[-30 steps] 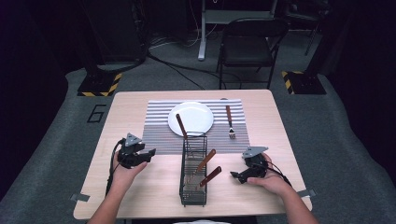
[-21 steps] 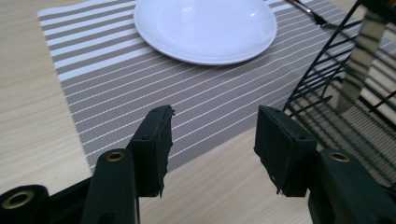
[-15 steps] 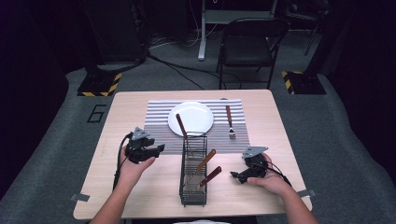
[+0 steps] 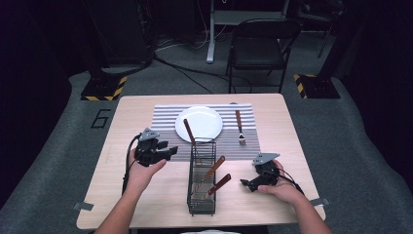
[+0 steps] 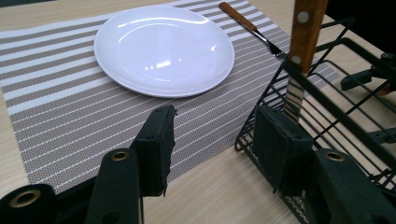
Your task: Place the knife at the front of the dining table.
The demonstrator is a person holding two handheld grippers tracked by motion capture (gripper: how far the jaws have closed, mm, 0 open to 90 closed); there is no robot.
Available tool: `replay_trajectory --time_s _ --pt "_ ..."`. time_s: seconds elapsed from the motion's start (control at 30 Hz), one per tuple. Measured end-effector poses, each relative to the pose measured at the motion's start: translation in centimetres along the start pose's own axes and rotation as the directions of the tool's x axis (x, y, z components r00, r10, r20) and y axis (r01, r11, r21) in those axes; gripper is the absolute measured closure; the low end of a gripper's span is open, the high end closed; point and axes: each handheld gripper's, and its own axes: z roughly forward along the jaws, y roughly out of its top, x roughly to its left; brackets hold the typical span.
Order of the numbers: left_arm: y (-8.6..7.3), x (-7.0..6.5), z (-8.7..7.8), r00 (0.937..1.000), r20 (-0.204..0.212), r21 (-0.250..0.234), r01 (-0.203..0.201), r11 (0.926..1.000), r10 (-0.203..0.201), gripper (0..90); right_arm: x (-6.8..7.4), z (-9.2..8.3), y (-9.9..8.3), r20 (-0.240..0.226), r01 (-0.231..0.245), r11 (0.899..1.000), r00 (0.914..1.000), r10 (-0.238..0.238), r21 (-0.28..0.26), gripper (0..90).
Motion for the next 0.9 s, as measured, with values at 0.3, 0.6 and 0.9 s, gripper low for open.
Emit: replay_trajectory --time_s 0.3,0.6,0.9 --pt "1.0 -1.2 0.0 0.9996 0.014 -0.043 -0.023 0.9988 0.023 49.5 0.0 0.0 0.0 0.0 0.0 1.0 1.0 0.0 0.0 0.0" --pt "1.9 -2.4 0.9 0.9977 0.053 -0.047 -0.04 0.9981 0.042 49.4 0.0 0.0 0.0 0.0 0.0 1.0 1.0 0.0 -0.001 0.0" --pt "2.9 -3.5 2.8 0.9956 0.082 -0.041 -0.041 0.9983 0.045 53.7 0.0 0.0 0.0 -0.001 0.0 1.0 1.0 0.0 0.0 0.0"
